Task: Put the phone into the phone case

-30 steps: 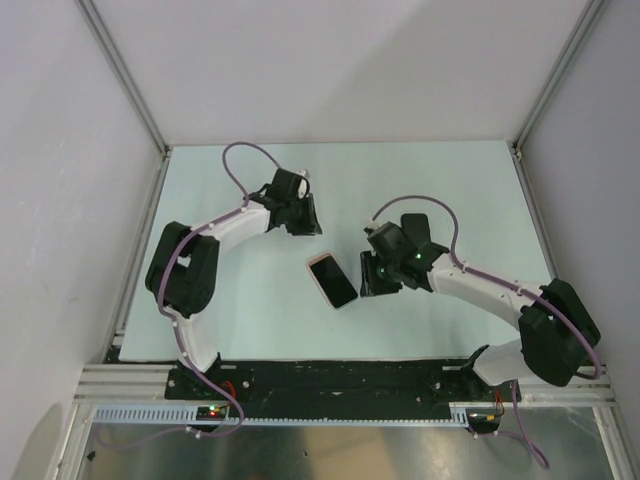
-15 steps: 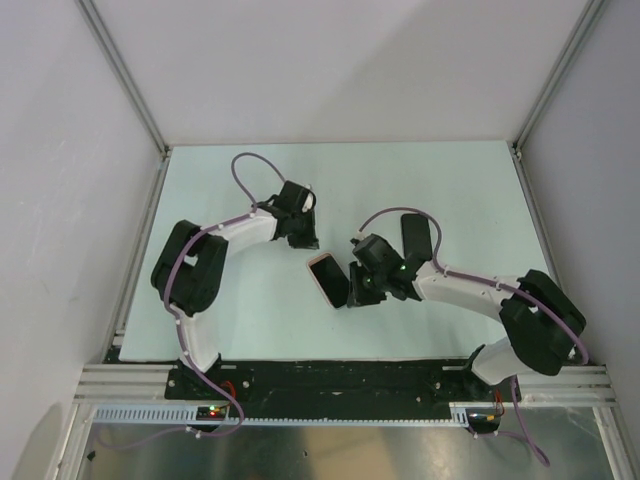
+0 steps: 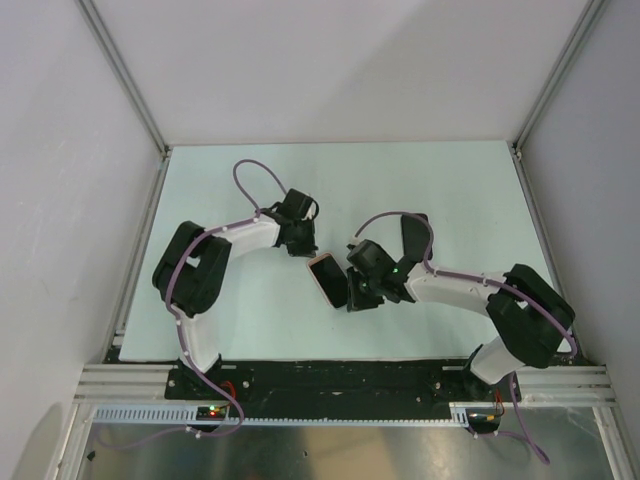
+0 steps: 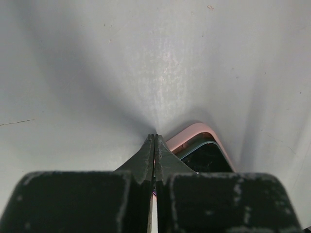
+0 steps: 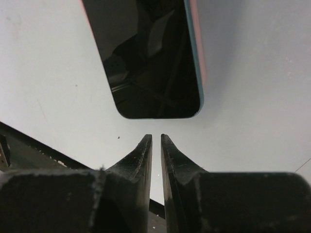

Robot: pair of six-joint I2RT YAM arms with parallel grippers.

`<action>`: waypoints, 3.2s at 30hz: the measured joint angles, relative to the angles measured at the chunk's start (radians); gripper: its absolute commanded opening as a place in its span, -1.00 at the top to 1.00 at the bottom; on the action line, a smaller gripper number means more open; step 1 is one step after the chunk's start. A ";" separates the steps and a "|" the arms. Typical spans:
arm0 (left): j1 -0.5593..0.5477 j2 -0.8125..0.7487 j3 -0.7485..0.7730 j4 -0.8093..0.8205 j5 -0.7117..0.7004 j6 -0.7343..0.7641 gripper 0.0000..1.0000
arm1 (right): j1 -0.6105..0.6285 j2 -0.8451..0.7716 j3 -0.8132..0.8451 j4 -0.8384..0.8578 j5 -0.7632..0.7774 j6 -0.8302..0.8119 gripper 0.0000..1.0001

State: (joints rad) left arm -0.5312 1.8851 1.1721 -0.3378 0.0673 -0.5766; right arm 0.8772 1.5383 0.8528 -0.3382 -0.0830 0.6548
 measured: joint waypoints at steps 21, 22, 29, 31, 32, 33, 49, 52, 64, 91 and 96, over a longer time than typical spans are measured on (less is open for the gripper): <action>-0.038 -0.060 -0.077 0.071 -0.069 -0.012 0.99 | -0.001 0.126 0.074 -0.055 0.029 -0.019 0.68; -0.039 -0.066 -0.082 0.072 -0.074 -0.017 0.99 | -0.001 0.128 0.077 -0.060 0.029 -0.021 0.68; -0.053 -0.099 -0.116 0.096 -0.097 -0.030 0.99 | -0.014 0.140 0.096 -0.085 0.014 -0.035 0.69; -0.061 -0.105 -0.123 0.098 -0.097 -0.035 0.99 | -0.018 0.143 0.104 -0.097 0.014 -0.042 0.68; -0.063 -0.107 -0.126 0.100 -0.101 -0.036 0.99 | -0.019 0.147 0.111 -0.105 0.014 -0.046 0.69; -0.064 -0.107 -0.127 0.102 -0.102 -0.036 0.99 | -0.019 0.150 0.114 -0.109 0.014 -0.047 0.69; -0.071 -0.136 -0.185 0.170 -0.122 -0.089 0.99 | -0.022 0.190 0.174 -0.175 0.011 -0.064 0.68; -0.071 -0.138 -0.190 0.176 -0.125 -0.099 1.00 | -0.022 0.194 0.177 -0.175 0.009 -0.064 0.68; -0.071 -0.138 -0.190 0.176 -0.126 -0.105 1.00 | -0.017 0.223 0.208 -0.181 -0.004 -0.061 0.68; -0.090 -0.308 -0.342 0.098 0.015 -0.209 0.96 | -0.082 0.241 0.241 -0.173 0.093 -0.087 0.68; -0.003 -0.330 -0.314 0.066 0.015 -0.200 0.98 | -0.090 0.241 0.242 -0.142 0.131 -0.087 0.68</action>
State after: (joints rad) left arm -0.5339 1.5555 0.8581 -0.2714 0.0822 -0.7765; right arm 0.7872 1.7790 1.0950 -0.4797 0.0479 0.5674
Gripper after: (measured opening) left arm 0.021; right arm 0.163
